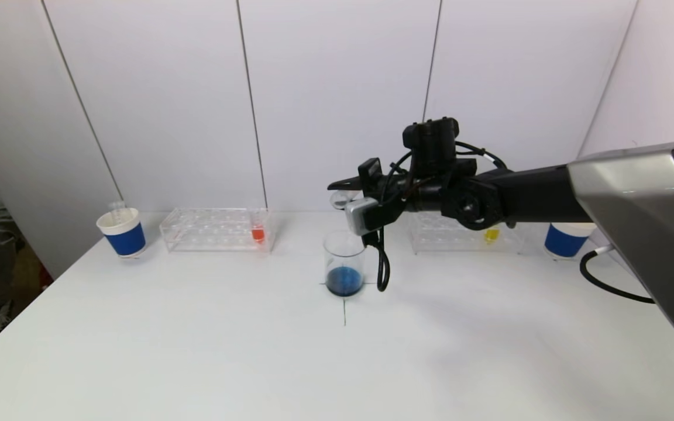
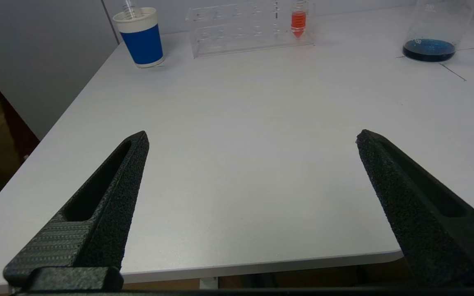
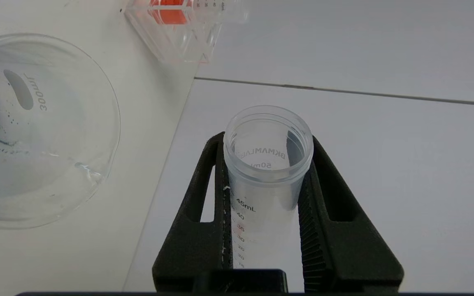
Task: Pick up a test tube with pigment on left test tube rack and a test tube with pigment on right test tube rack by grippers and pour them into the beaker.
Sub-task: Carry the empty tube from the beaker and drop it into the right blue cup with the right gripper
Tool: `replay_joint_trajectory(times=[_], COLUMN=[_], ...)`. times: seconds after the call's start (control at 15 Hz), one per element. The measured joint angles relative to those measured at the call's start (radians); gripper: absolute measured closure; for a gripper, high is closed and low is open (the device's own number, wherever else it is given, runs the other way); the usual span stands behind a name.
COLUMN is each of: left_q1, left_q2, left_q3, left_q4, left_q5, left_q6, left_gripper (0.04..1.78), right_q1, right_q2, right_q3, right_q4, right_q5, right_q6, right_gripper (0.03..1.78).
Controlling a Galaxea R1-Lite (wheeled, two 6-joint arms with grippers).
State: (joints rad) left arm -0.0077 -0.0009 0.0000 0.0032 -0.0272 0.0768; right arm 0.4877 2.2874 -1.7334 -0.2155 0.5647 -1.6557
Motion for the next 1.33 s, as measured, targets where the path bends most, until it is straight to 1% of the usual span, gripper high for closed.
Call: replay_joint_trajectory(times=[0.07,0.4,0.67,0.8,0.87,1.0,1.2,1.33], left_q1=[0.000,0.000,0.000,0.000,0.000,0.000,0.000,0.000], left_q2=[0.000,0.000,0.000,0.000,0.000,0.000,0.000,0.000], left_q3=[0.000,0.000,0.000,0.000,0.000,0.000,0.000,0.000], left_q4=[0.000,0.000,0.000,0.000,0.000,0.000,0.000,0.000], left_q5=[0.000,0.000,0.000,0.000,0.000,0.000,0.000,0.000], left_q6=[0.000,0.000,0.000,-0.001,0.000,-0.001,0.000,-0.001], left_gripper=[0.06,0.06,0.06,0.06,0.06,0.06,0.06,0.06], right_q1=[0.002,0.006,0.004,0.004,0.004,0.004,0.000,-0.007], right_q2=[0.001,0.001,0.000,-0.002,-0.003,-0.003,-0.004,-0.005], right_q3=[0.000,-0.003,-0.005,-0.009,-0.019,-0.039,-0.080,-0.124], right_q4=[0.000,0.003,0.001,0.003,0.004,0.009,0.006,0.005], right_q5=[0.006,0.007,0.008,0.008,0.008,0.007,0.002,-0.002], right_q6=[0.002,0.014,0.046,0.072,0.092,0.156,0.282,0.396], right_gripper=[1.30,1.30,1.30,1.30,1.30,1.30,1.30,1.30])
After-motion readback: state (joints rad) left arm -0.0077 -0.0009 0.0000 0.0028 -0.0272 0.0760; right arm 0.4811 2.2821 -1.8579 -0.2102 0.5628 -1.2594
